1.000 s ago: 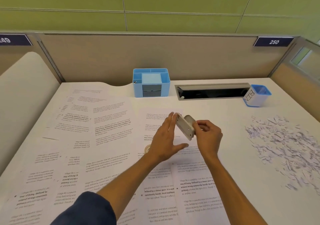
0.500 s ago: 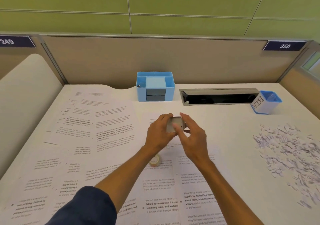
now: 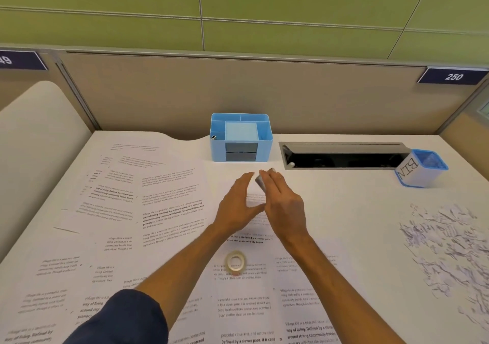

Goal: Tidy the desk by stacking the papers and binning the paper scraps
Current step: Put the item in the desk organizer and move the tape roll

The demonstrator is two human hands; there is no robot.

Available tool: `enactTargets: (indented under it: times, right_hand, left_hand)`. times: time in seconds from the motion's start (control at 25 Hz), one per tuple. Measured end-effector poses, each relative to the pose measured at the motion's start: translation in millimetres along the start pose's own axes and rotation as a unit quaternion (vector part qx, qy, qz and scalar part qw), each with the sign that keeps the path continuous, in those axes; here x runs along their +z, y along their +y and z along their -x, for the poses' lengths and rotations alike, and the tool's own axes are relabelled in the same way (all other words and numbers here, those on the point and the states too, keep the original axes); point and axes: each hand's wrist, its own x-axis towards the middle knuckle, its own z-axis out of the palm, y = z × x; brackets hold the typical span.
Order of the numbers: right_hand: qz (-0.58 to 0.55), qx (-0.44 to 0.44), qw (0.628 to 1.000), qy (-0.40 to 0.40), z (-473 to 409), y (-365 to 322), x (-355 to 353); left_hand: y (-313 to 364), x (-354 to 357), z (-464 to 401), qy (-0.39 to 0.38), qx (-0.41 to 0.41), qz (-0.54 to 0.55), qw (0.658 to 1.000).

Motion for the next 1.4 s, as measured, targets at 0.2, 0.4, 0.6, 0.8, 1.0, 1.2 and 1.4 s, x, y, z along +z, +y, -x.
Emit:
enactTargets:
  times: [0.2,0.4,0.6,0.8,1.0,1.2,1.4]
  right_hand:
    - [0.037,-0.023,0.999,0.017,-35,25,11]
    - [0.058,-0.027,0.996,0.063,-95,46,20]
    - [0.005,0.077,0.997,0.010,-152,54,29]
    - [0.032,0.089,0.994,-0.044,-184,64,50]
    - [0.046,0.128,0.986,-0.092,-200,62,68]
    - [0.093,0.155,0.977,-0.113,-199,62,92]
    - [0.140,0.152,0.970,-0.130,-193,68,106]
  left_hand:
    - [-80,-22,4,-0.039,0.006,-0.272,0.961]
    - [-102,-19,9,-0.039,0.036,-0.271,0.961]
    - [-106,-19,9,-0.026,0.036,-0.255,0.966]
    - [-109,-17,8,-0.023,0.036,-0.253,0.967]
    - [-108,-17,7,-0.012,0.038,-0.246,0.968]
    - [-108,-17,6,-0.011,0.039,-0.250,0.967]
    - [-109,-17,7,-0.004,0.040,-0.249,0.968]
